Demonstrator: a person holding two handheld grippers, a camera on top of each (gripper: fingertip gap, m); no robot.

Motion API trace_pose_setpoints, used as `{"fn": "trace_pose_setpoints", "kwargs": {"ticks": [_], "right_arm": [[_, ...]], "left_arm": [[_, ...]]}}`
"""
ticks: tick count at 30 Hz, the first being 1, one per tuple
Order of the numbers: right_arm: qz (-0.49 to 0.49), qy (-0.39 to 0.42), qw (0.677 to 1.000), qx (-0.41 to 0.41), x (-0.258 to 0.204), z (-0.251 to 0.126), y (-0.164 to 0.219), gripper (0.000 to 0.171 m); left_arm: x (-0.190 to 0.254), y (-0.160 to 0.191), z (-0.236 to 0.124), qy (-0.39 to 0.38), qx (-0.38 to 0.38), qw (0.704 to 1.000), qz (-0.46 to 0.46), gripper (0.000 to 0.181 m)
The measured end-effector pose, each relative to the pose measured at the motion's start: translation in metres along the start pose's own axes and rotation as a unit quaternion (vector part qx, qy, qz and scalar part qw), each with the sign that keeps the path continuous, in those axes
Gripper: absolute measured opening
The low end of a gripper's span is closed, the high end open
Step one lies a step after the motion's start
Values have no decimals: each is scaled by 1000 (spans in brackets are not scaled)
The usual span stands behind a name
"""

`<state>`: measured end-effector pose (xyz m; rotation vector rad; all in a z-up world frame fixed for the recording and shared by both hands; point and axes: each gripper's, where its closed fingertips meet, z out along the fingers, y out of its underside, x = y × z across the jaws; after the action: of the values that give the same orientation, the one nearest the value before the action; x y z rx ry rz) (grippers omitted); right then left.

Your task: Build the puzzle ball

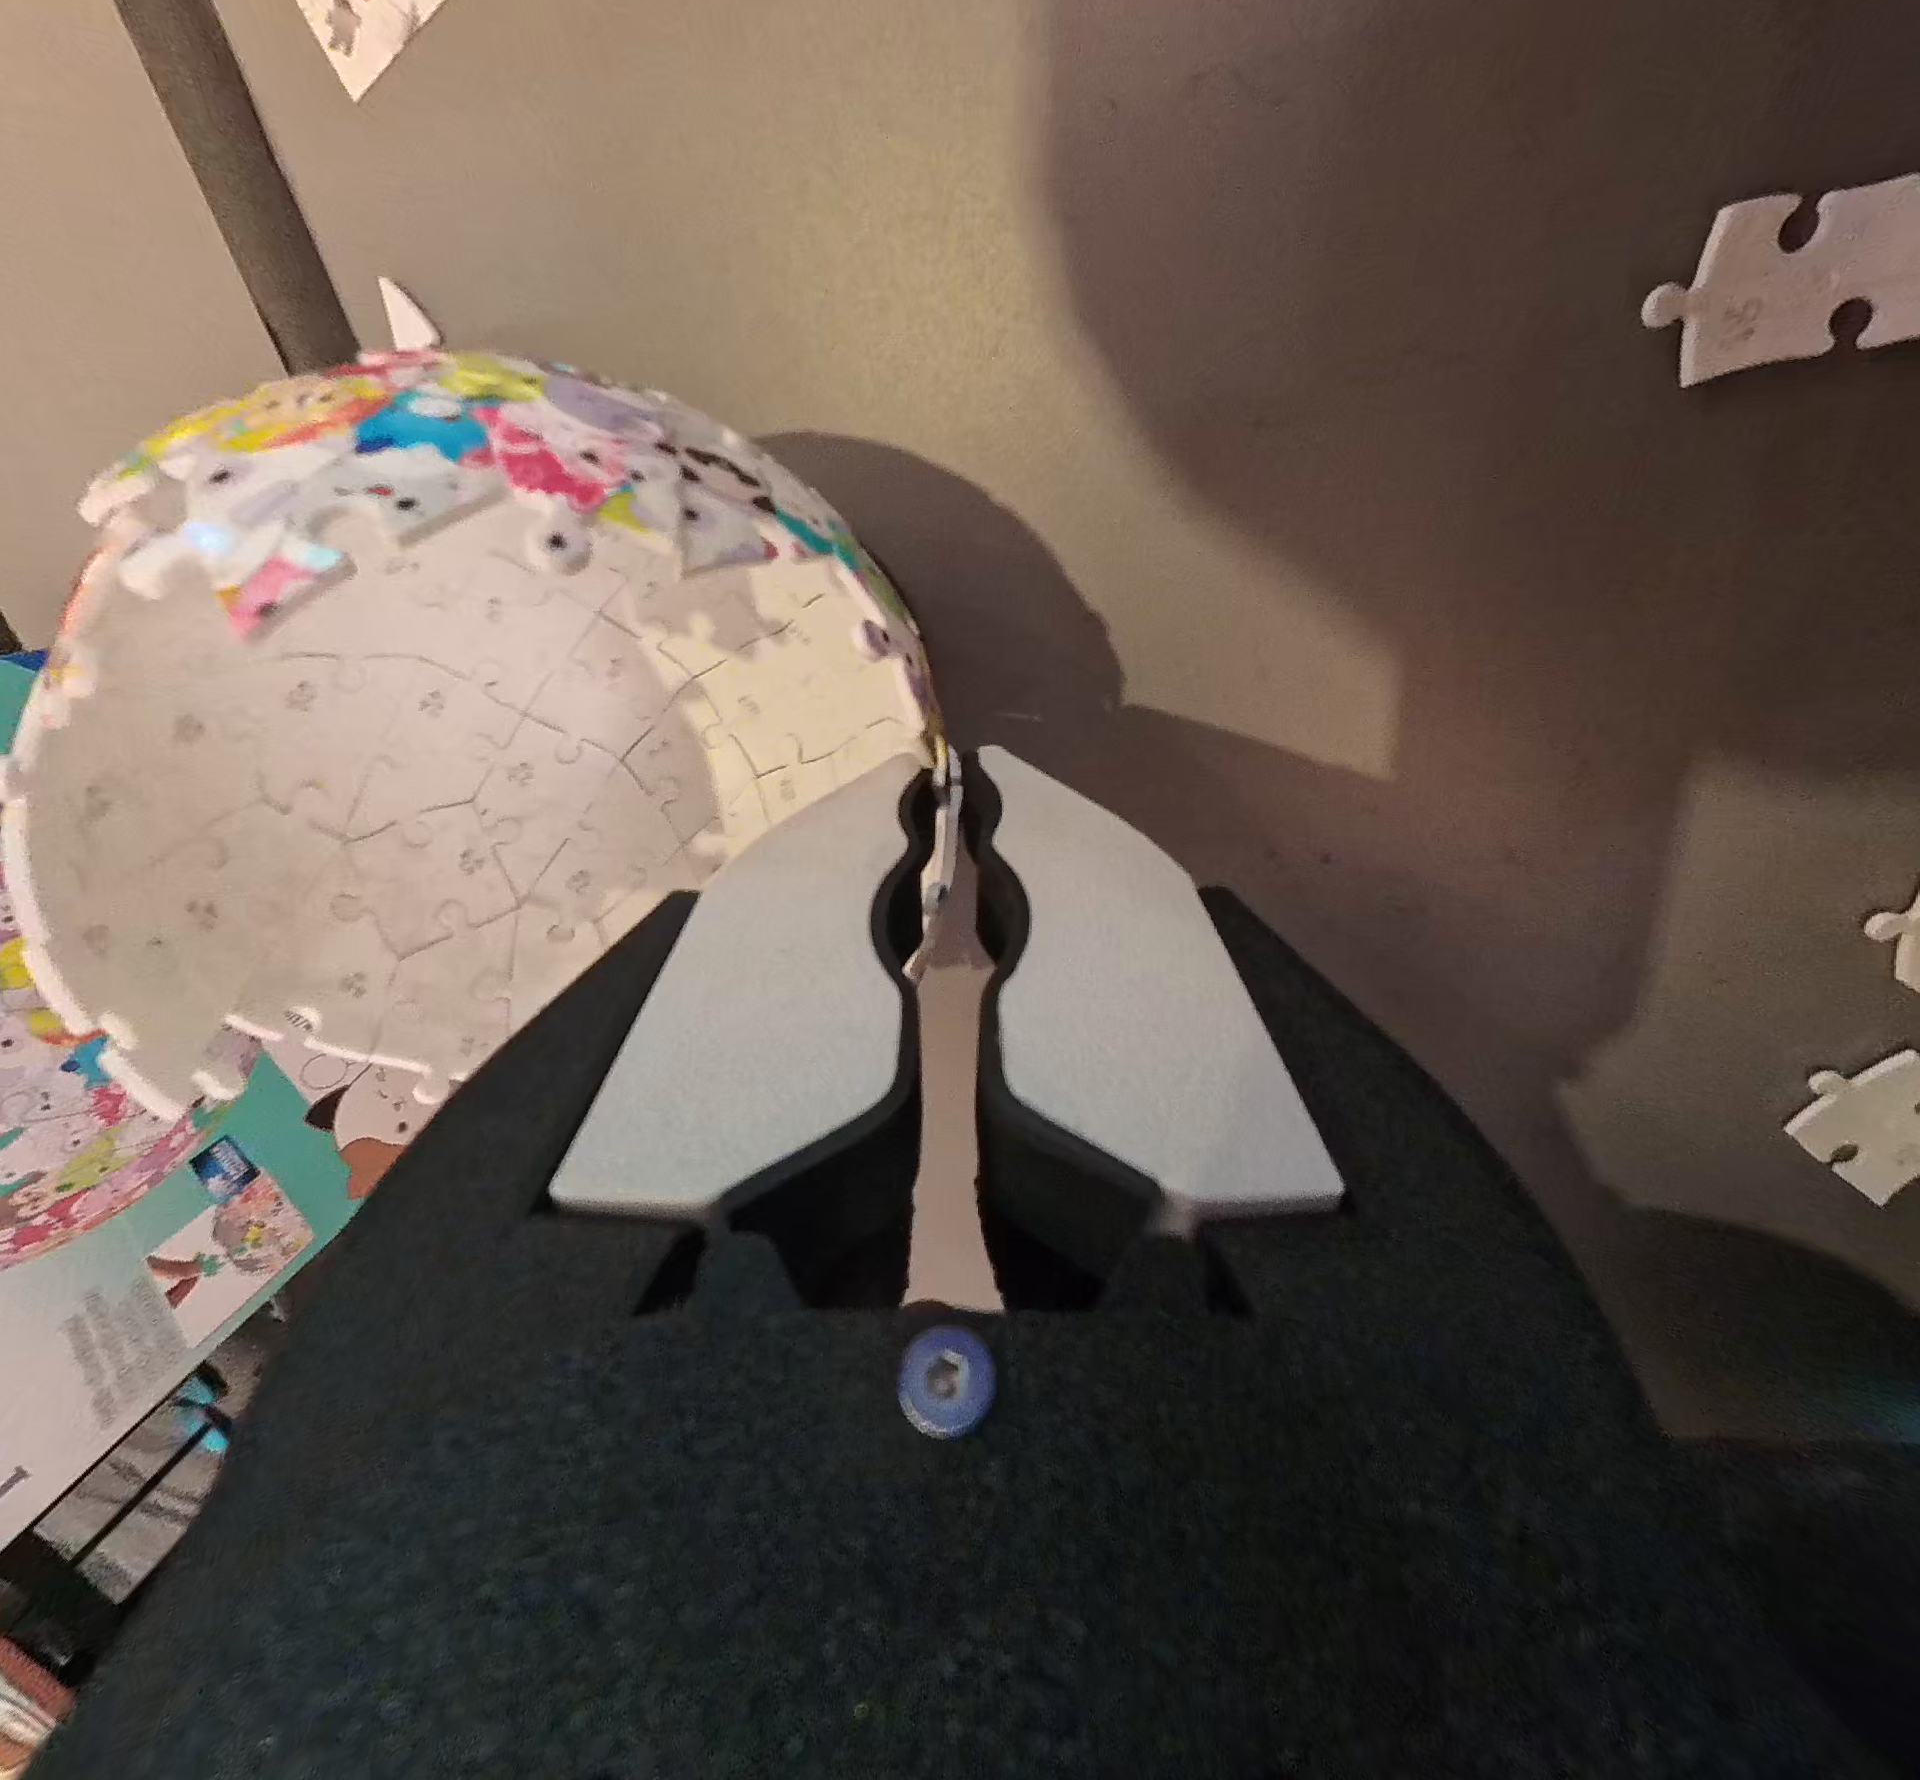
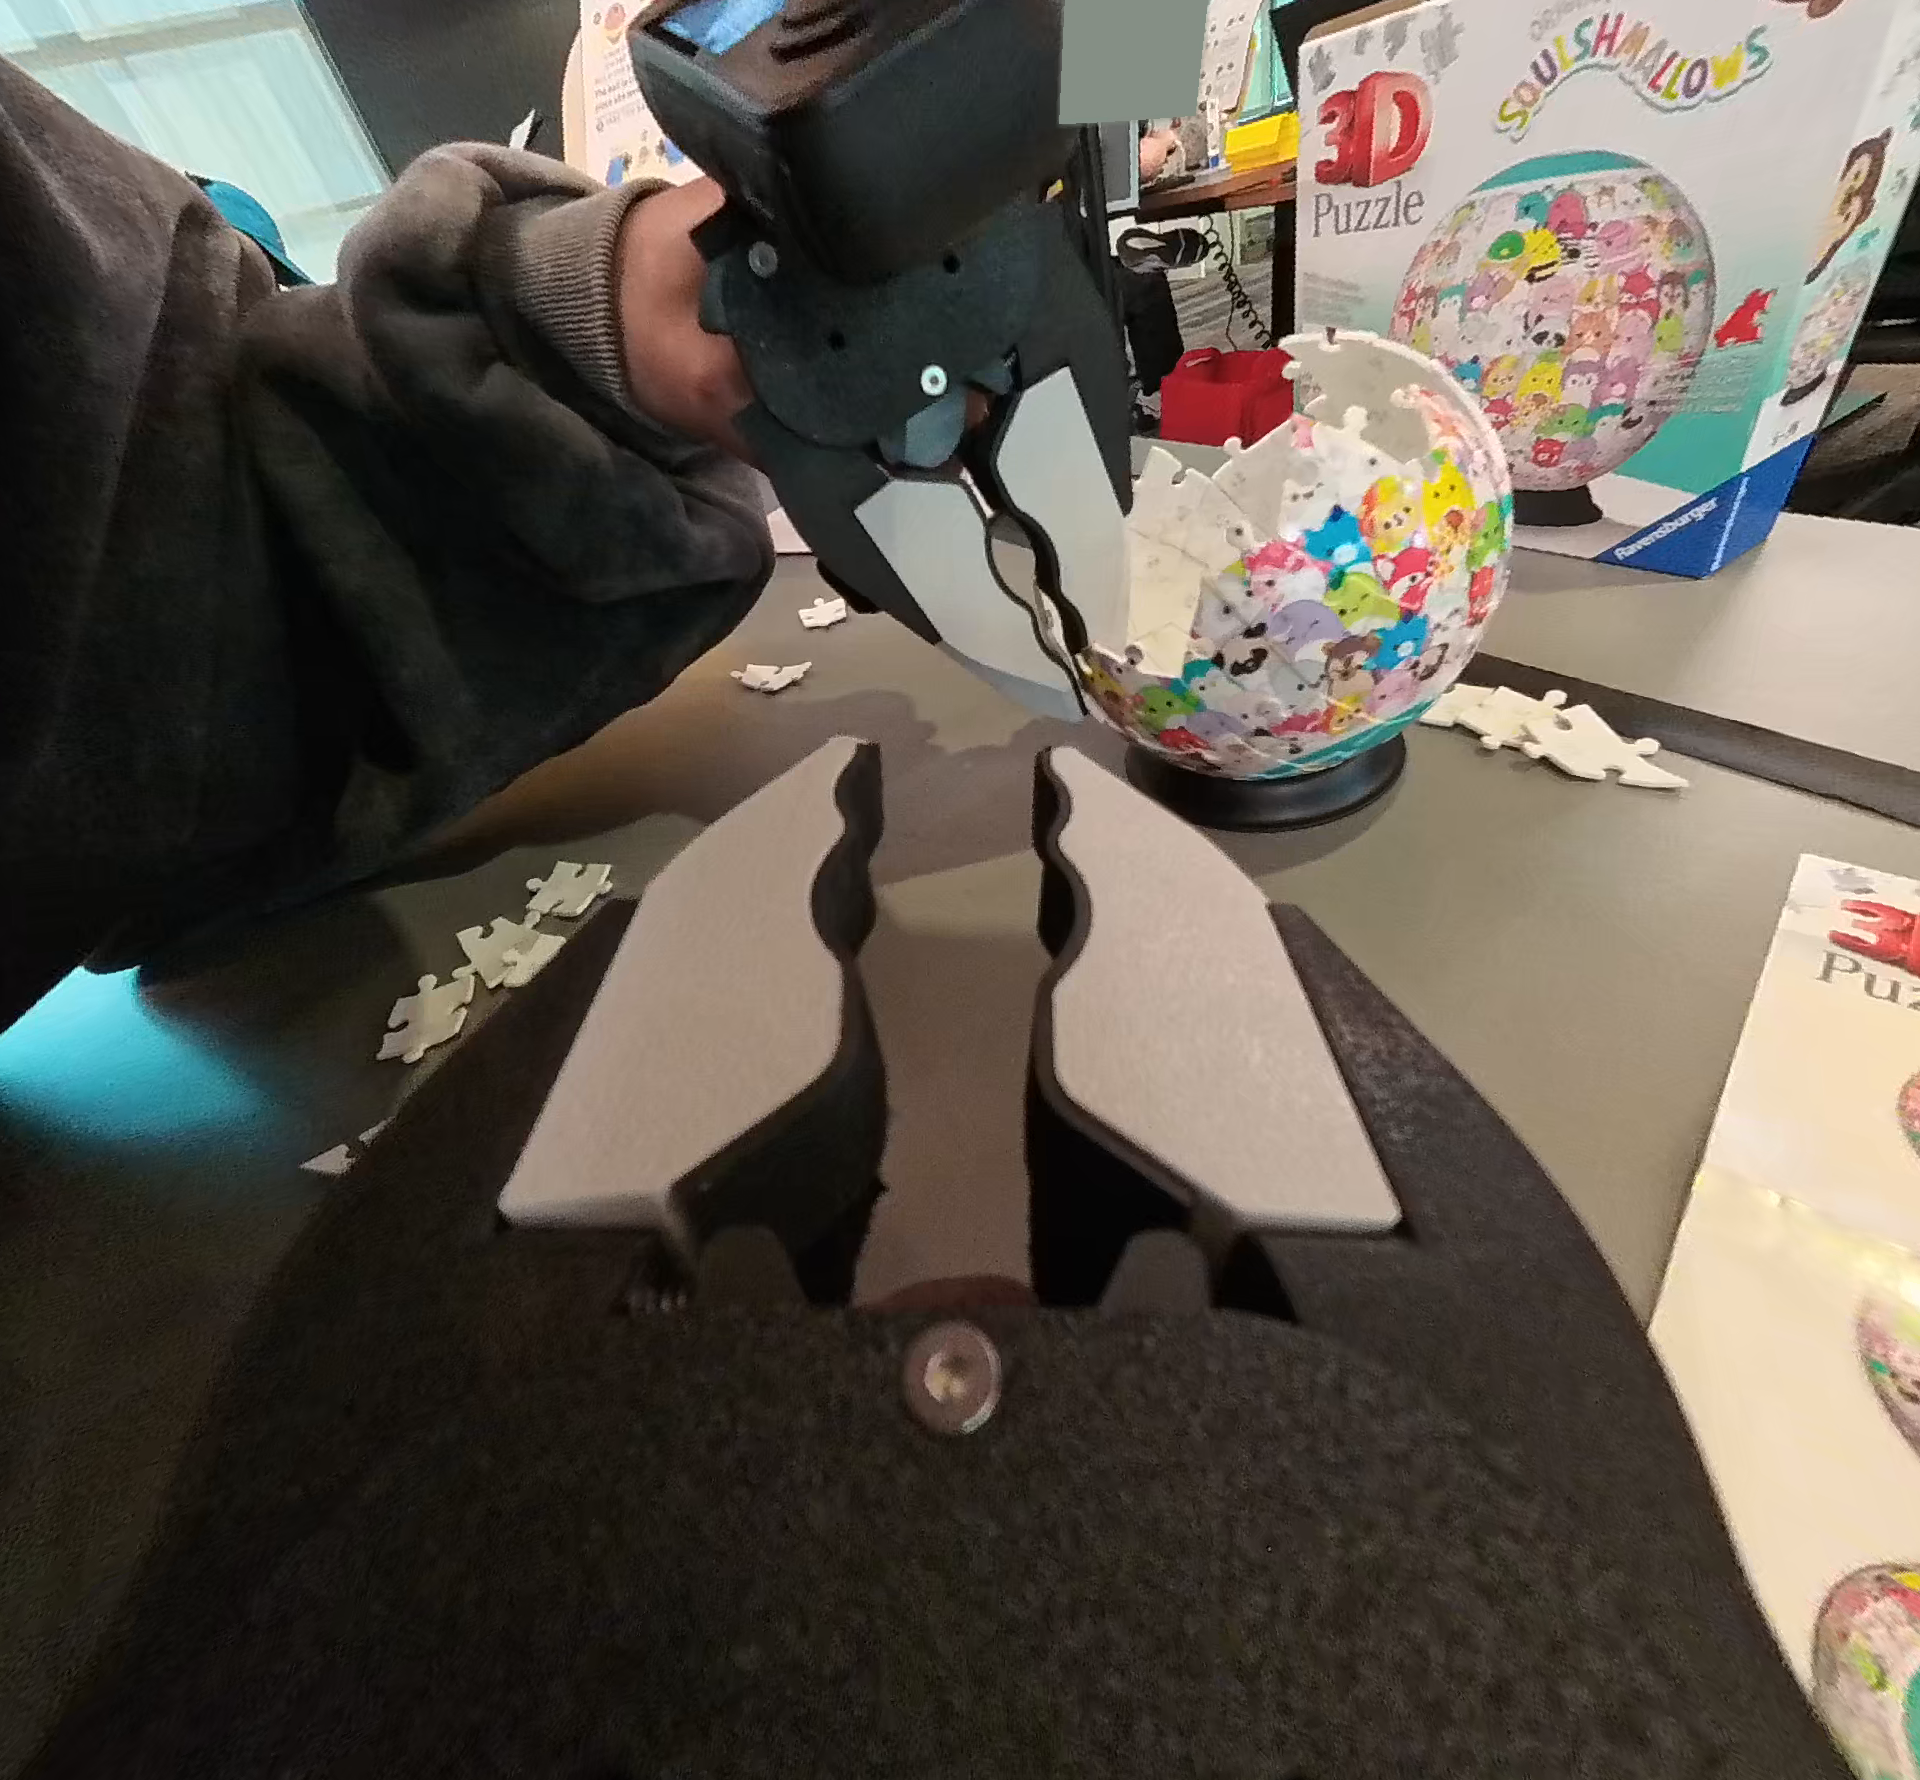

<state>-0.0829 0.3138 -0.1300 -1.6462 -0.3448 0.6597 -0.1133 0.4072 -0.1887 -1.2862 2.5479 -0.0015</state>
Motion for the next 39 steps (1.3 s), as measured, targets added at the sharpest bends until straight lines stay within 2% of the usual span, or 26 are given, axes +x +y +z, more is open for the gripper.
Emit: {"fn": "trace_pose_setpoints", "kwargs": {"ticks": [9,14,19,21,23,25,27,29,30,34,36,38,39], "right_arm": [[6,-4,1000,1,0,0,0,27],[14,-4,1000,2,1,0,0,27],[7,-4,1000,-11,0,4,2,28],[-21,-11,999,-32,-2,10,6,30],[-77,0,993,-94,3,19,14,31],[-146,12,976,-164,9,31,16,34],[-230,29,946,-229,15,46,10,38],[-294,68,907,-294,26,63,3,51],[-315,87,888,-323,30,70,2,50],[-383,88,809,-438,35,93,19,40],[-407,96,775,-473,38,99,24,35],[-426,107,741,-507,47,98,27,24],[-420,106,736,-520,48,98,30,22]], "left_arm": [[-2,-3,1,-5,4,1000,-2,4],[-5,-5,-1,-40,23,999,-1,10],[-8,-1,-26,-84,79,992,-58,38],[-8,7,-42,-104,120,982,-103,39],[-5,16,-53,-109,187,962,-166,39],[4,24,-56,-90,278,928,-229,33],[8,34,-51,-69,357,884,-293,31],[11,45,-43,-53,408,849,-333,31],[11,51,-40,-60,421,839,-340,31],[9,64,-46,-113,444,827,-326,31],[14,65,-48,-94,466,814,-334,27],[23,68,-44,-61,459,817,-343,27],[27,67,-45,-53,465,814,-344,27]]}}
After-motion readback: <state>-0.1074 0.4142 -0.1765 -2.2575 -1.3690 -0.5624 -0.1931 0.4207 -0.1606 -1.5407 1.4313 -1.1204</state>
